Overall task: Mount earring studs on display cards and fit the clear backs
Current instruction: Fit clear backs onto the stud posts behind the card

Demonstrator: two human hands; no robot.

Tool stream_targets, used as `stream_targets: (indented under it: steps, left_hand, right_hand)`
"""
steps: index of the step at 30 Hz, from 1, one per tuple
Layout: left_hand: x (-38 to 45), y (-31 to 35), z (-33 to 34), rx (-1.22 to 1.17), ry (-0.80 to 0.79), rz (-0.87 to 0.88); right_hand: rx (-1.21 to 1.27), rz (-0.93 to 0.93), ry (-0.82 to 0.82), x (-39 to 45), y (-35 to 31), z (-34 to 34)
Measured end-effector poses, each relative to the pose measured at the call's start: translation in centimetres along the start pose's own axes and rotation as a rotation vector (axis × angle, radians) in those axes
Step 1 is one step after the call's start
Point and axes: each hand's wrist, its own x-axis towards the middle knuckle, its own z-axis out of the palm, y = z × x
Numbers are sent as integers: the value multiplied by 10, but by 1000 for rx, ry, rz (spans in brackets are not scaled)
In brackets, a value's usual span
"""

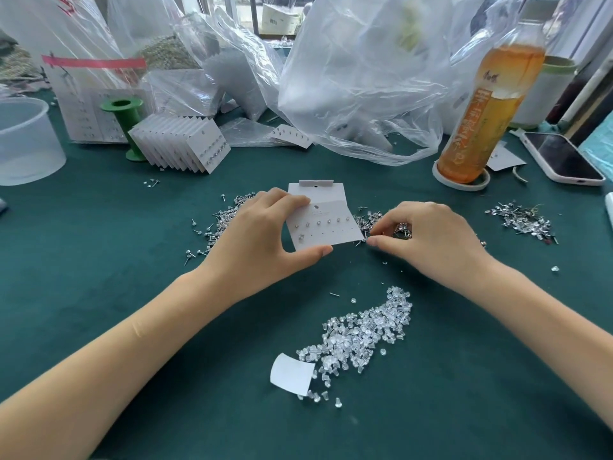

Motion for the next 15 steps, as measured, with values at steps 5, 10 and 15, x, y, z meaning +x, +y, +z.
stream_targets:
  steps: [5, 10, 15]
  left_hand:
    - [0, -1, 0, -2, -12, -8]
    - [1, -1, 1, 6, -12, -1]
    - [-1, 1, 2, -27, -28, 20]
  right_hand:
    - [-39, -1, 12, 3, -4, 8]
    - [53, 6, -26, 1, -4, 3]
    - [621, 60, -62, 0, -15, -23]
